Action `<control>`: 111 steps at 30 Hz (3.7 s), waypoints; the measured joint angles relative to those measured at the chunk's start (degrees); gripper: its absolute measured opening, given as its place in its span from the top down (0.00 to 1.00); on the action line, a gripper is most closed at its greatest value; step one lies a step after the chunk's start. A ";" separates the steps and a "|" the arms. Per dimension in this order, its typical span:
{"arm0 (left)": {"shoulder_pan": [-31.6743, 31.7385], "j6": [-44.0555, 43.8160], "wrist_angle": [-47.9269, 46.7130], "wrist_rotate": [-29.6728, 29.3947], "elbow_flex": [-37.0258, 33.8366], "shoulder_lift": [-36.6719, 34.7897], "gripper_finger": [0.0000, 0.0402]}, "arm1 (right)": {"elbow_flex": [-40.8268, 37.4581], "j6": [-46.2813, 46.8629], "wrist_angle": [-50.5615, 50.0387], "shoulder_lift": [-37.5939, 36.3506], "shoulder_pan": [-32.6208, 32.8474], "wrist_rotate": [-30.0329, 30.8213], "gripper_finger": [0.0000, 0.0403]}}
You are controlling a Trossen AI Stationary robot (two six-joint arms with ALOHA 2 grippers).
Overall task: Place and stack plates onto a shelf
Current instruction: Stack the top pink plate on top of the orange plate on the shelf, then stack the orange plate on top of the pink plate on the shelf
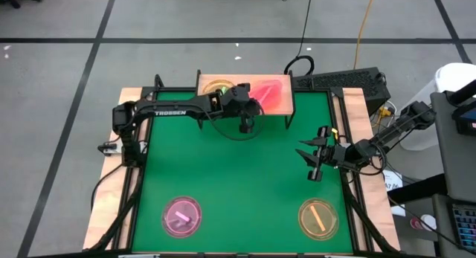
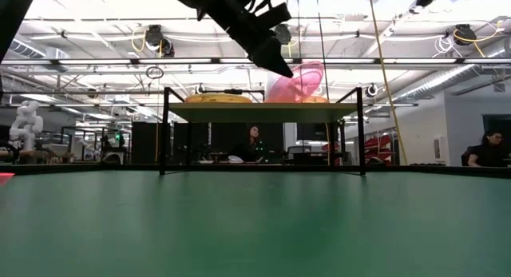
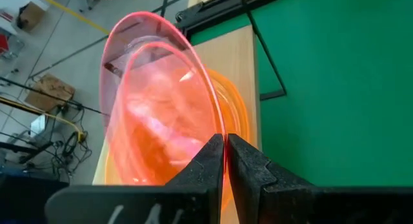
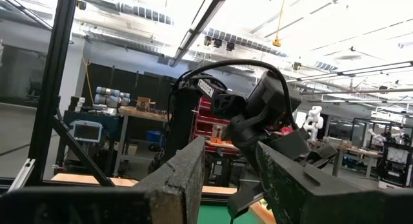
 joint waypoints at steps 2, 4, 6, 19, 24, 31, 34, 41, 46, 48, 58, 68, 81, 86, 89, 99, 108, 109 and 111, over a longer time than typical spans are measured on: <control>-0.13 0.03 -0.10 0.00 0.00 0.00 0.93 | 0.00 0.00 0.00 0.00 -0.01 0.01 0.69; -0.20 -0.02 0.01 0.00 0.00 0.00 0.93 | 0.00 0.00 -0.01 0.00 -0.01 0.00 0.69; -0.16 -0.17 0.02 0.00 0.00 0.00 0.93 | 0.00 0.00 0.00 0.00 0.01 0.00 0.69; -0.09 -1.12 0.08 -0.63 0.00 0.00 0.81 | 0.00 0.00 -0.02 0.00 -0.01 0.00 0.69; -0.45 -1.69 -0.23 -1.10 -0.07 -2.90 0.81 | 0.02 0.15 -0.51 0.00 -0.01 0.03 0.69; -3.39 -6.78 -7.55 -1.25 -0.02 -14.15 0.81 | 0.02 0.69 -2.85 0.02 0.01 5.85 0.69; -5.31 -9.89 -11.71 -1.20 -0.04 -18.99 0.81 | 0.02 3.86 -4.89 0.04 -0.01 8.78 0.69; -11.48 -13.59 -14.81 -0.56 -4.32 -25.35 0.81 | 5.64 8.20 -22.01 0.00 0.01 8.57 0.69; -15.76 -16.42 -7.63 -0.58 -14.47 -29.21 0.81 | 14.80 20.02 -45.63 0.60 -0.03 8.10 0.69; -16.96 -16.51 -5.50 -0.59 -18.87 -30.89 0.81 | 17.51 24.79 -52.76 0.81 -0.21 5.55 0.69; -18.69 -21.25 15.74 -2.19 -39.14 -44.91 0.81 | 21.18 54.92 -83.60 0.95 -3.91 -24.83 0.69; -18.68 -22.80 32.27 -2.19 -52.17 -47.53 0.81 | 20.66 77.80 -104.72 4.80 -5.67 -45.96 0.69; -19.46 -23.49 32.24 -2.08 -52.63 -47.45 0.81 | 4.15 88.09 -83.27 6.71 -5.63 -59.61 0.69; -19.46 -23.52 32.04 -2.05 -52.63 -47.45 0.81 | 2.24 86.47 -80.49 6.69 -5.61 -60.86 0.69; -19.46 -23.60 31.58 -1.99 -52.61 -47.45 0.81 | 1.52 85.93 -79.97 6.69 -5.36 -62.03 0.69; -19.46 -23.74 31.29 -1.95 -52.61 -47.45 0.81 | -1.53 88.39 -74.23 7.25 -2.88 -61.71 0.70; -19.46 -24.15 31.29 -1.92 -52.59 -47.45 0.81 | -1.73 89.57 -74.05 8.33 -2.47 -61.76 0.91; -19.46 -24.15 31.29 -1.92 -52.59 -47.45 0.81 | -1.73 89.27 -73.68 8.36 -2.46 -61.87 0.95; -19.46 -24.15 31.29 -1.92 -52.59 -47.45 0.81 | -1.77 88.15 -72.09 8.37 -2.44 -61.95 0.98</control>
